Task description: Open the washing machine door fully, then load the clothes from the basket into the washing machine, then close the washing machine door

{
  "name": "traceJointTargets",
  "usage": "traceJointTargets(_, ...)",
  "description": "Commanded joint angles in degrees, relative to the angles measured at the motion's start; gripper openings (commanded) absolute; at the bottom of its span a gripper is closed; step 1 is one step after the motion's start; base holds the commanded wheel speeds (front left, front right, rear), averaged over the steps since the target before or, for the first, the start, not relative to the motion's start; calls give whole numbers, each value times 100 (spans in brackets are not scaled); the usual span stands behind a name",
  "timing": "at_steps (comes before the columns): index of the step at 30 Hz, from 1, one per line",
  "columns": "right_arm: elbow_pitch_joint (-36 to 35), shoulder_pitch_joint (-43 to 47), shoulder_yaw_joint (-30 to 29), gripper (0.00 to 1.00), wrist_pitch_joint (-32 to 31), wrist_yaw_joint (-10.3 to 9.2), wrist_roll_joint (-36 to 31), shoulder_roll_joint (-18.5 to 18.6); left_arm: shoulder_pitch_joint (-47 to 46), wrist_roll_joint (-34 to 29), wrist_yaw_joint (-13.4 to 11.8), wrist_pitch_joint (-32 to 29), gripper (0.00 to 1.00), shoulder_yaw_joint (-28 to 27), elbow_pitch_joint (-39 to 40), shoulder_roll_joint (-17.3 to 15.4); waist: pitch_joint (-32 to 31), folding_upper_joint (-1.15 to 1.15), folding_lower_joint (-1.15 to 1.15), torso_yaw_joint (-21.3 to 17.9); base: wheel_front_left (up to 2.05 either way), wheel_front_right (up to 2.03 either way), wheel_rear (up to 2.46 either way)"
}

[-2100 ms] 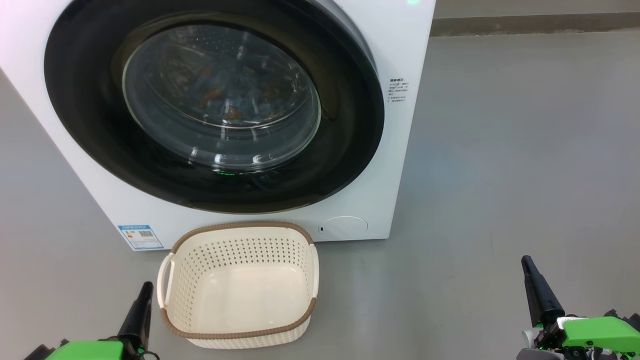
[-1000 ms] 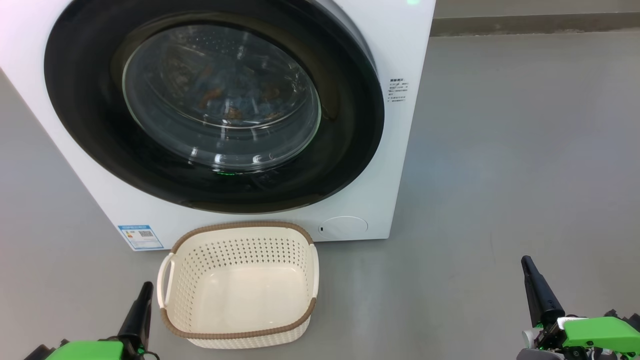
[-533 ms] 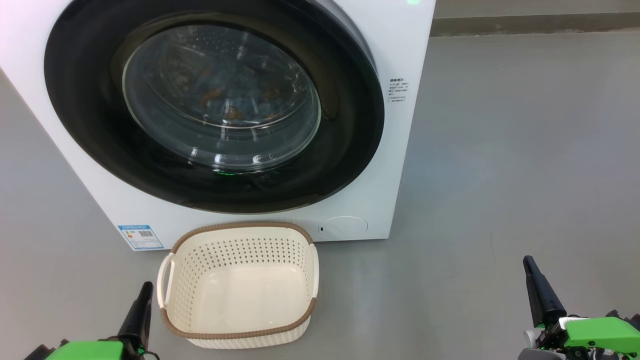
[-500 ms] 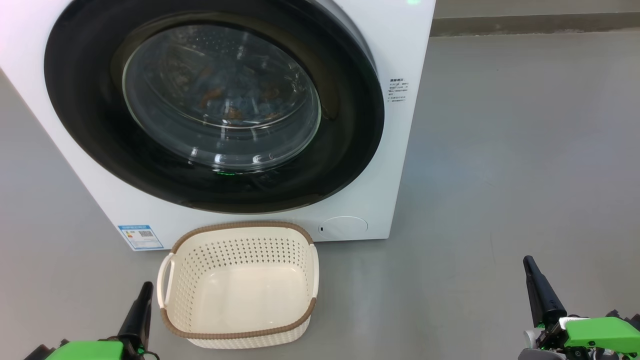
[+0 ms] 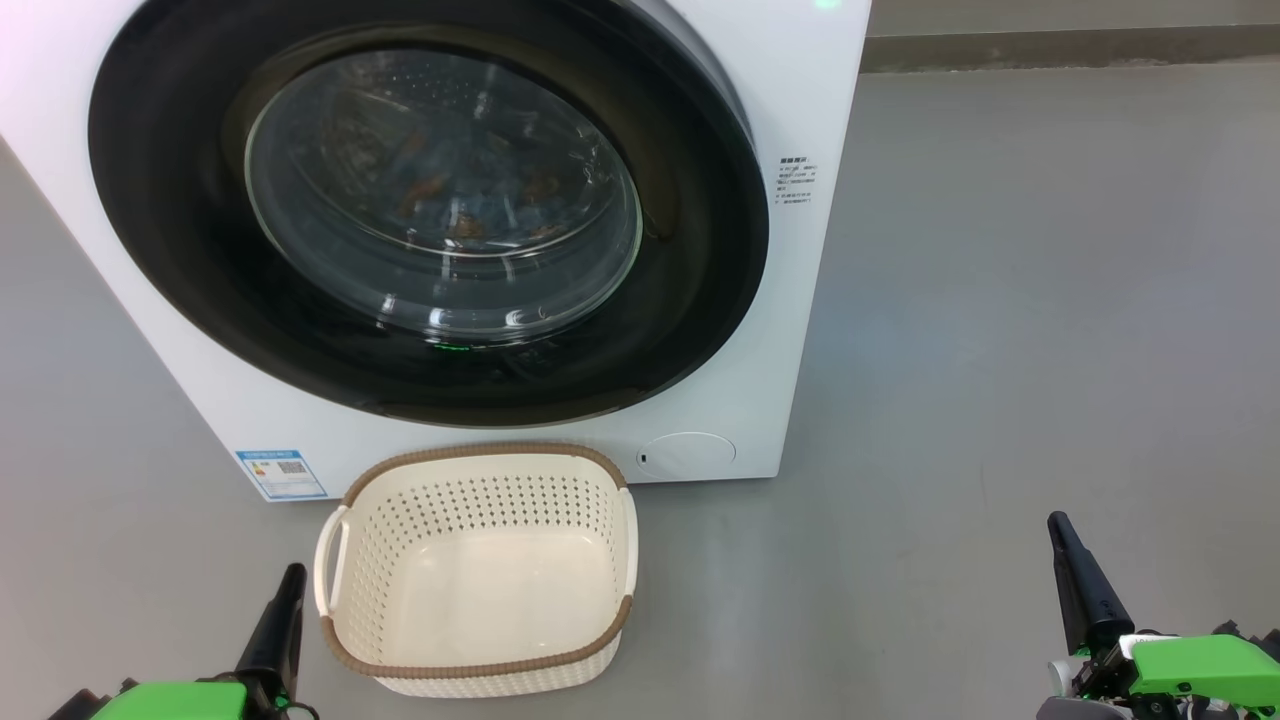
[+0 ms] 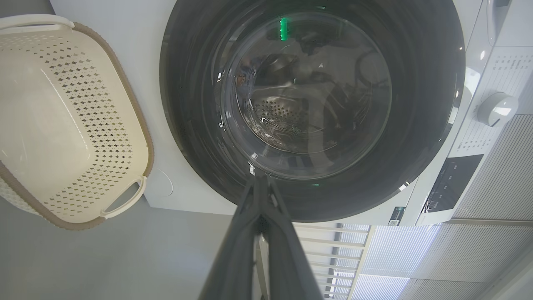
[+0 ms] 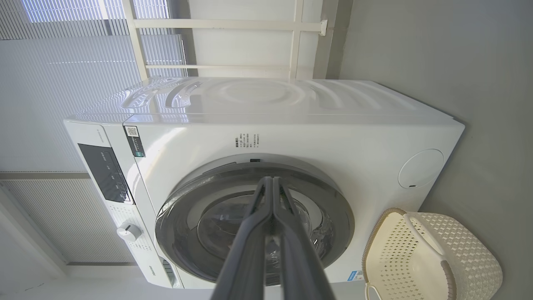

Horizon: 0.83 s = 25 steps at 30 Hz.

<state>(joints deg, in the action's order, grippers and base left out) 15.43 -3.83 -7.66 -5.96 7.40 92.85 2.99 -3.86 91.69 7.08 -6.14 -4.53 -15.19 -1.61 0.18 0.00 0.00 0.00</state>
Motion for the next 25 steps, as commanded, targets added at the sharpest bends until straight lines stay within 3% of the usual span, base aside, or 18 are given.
traceJointTargets(1, -142, -233, 140, 0, -32, 9, -47, 11, -233, 49, 41, -34, 0, -198, 114, -127, 0, 0, 0, 0, 0, 0, 0)
traceJointTargets(25, -142, -234, 131, 0, -40, 9, -55, 4, -233, 49, 41, -34, 0, -198, 115, -127, 0, 0, 0, 0, 0, 0, 0)
